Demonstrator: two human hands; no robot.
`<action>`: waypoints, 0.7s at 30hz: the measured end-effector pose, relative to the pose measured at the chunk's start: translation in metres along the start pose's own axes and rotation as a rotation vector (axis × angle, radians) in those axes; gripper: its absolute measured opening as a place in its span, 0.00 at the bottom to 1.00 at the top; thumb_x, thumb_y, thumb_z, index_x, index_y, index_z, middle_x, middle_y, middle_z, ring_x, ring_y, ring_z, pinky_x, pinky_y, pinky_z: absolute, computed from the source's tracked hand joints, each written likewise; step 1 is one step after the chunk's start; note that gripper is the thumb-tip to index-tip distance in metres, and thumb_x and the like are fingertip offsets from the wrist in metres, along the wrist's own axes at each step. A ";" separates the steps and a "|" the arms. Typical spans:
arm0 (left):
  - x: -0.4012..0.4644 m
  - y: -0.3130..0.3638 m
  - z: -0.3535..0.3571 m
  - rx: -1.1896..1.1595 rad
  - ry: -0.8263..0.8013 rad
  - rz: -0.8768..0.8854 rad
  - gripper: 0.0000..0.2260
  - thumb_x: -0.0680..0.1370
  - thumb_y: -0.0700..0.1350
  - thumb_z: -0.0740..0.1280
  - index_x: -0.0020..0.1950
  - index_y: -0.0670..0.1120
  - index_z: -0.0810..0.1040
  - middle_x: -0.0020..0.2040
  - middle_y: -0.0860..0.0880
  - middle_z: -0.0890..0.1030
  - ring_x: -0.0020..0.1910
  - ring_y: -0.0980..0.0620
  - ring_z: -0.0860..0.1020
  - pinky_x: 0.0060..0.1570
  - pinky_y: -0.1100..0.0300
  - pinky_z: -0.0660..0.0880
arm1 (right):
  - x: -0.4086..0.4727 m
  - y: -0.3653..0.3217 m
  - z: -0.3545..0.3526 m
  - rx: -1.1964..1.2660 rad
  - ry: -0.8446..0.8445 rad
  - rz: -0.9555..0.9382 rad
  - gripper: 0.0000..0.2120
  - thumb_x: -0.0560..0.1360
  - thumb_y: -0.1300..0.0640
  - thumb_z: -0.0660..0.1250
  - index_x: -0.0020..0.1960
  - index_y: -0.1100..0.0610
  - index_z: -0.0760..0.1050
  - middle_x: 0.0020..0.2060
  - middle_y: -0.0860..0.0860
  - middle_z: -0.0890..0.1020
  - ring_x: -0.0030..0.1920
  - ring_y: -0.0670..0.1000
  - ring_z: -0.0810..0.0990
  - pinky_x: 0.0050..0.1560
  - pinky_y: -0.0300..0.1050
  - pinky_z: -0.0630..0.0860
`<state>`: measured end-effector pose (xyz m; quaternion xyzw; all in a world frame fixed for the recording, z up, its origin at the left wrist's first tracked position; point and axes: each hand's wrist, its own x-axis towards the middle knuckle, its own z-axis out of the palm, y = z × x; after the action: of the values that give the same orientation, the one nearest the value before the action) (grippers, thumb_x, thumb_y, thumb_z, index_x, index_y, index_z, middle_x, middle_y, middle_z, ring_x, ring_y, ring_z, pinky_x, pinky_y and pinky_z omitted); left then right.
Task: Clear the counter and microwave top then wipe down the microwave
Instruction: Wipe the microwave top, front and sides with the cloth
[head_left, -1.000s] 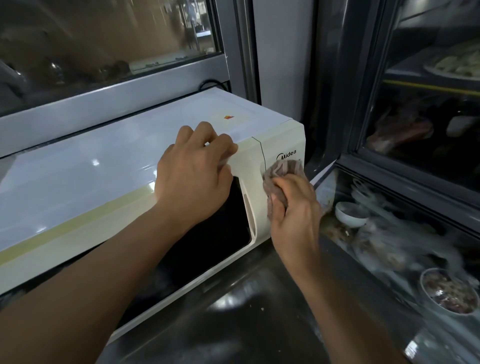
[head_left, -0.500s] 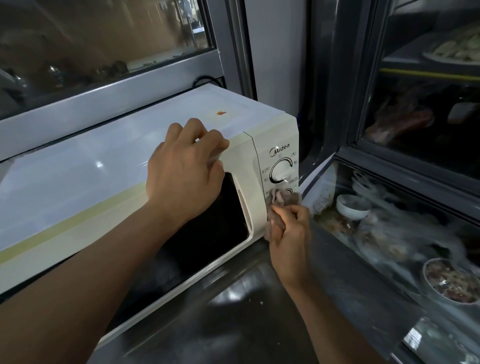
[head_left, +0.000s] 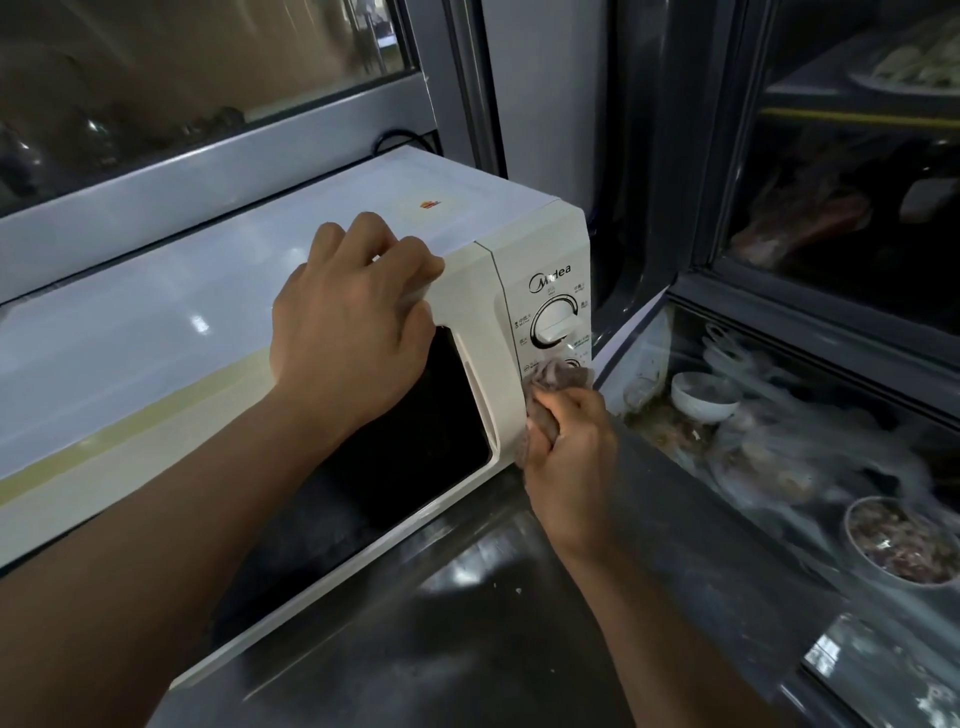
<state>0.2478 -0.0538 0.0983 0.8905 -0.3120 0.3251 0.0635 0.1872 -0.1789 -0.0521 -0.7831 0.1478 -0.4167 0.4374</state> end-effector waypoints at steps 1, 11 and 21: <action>-0.001 0.000 0.000 -0.004 0.001 0.003 0.13 0.73 0.45 0.61 0.56 0.46 0.78 0.48 0.46 0.74 0.48 0.44 0.72 0.35 0.57 0.65 | 0.001 -0.001 -0.003 0.004 -0.020 0.008 0.10 0.72 0.68 0.68 0.53 0.62 0.81 0.48 0.58 0.79 0.49 0.49 0.76 0.57 0.23 0.65; 0.000 0.000 0.000 0.006 0.006 0.008 0.13 0.72 0.45 0.62 0.54 0.47 0.79 0.47 0.47 0.74 0.46 0.44 0.72 0.33 0.58 0.65 | 0.040 0.004 -0.006 0.129 0.083 0.122 0.10 0.69 0.69 0.69 0.50 0.64 0.77 0.51 0.57 0.76 0.53 0.54 0.76 0.58 0.33 0.70; -0.001 0.000 0.000 0.000 0.003 -0.004 0.13 0.73 0.45 0.61 0.55 0.47 0.78 0.49 0.47 0.74 0.48 0.44 0.72 0.35 0.57 0.65 | 0.082 0.056 -0.019 0.240 -0.097 0.605 0.12 0.72 0.63 0.69 0.39 0.47 0.71 0.45 0.54 0.81 0.49 0.56 0.81 0.54 0.59 0.78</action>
<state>0.2471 -0.0533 0.0978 0.8906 -0.3103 0.3261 0.0644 0.2302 -0.2702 -0.0490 -0.6653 0.3025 -0.2448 0.6372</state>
